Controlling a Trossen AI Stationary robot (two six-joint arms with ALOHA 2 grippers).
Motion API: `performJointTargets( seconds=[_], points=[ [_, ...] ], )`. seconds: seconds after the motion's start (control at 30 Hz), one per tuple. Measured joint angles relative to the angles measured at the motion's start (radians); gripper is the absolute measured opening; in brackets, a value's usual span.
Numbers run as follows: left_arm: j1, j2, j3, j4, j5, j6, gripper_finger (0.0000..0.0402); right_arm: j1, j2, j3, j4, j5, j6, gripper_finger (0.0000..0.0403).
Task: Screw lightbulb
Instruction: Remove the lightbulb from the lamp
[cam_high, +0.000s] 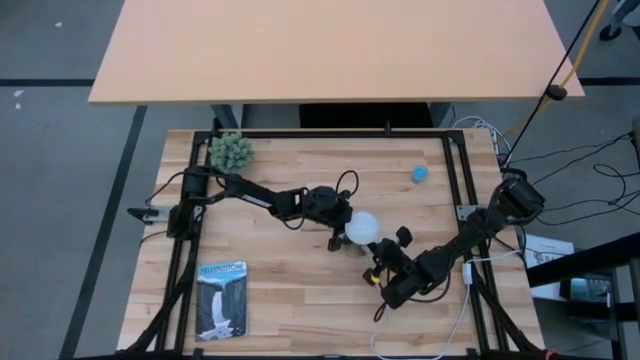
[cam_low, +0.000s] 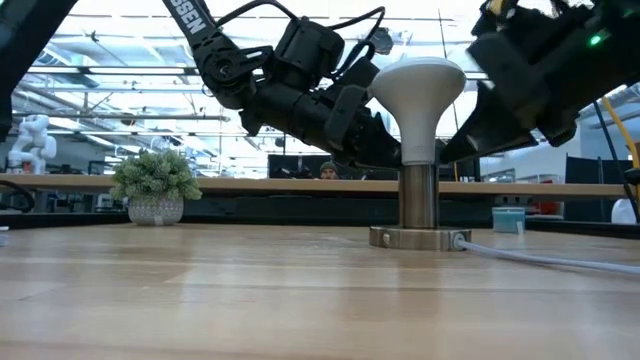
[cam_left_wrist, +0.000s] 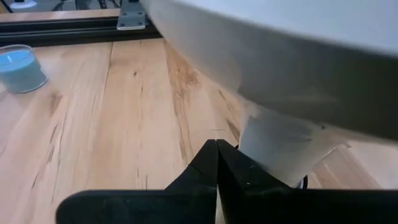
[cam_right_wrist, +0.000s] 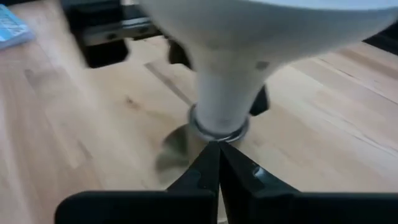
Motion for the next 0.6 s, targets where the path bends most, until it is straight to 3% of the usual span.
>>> performJointTargets(
  seconds=[0.3,0.6],
  points=[
    [0.057,0.004,-0.003,0.048,-0.021,0.021,0.0000,0.018,0.000,0.000,0.060,0.005,-0.069,0.0000],
    [0.048,0.004,-0.003,0.058,-0.145,0.024,0.0000,-0.026,0.000,0.001,0.081,0.005,-0.131,0.0000]
  ],
)
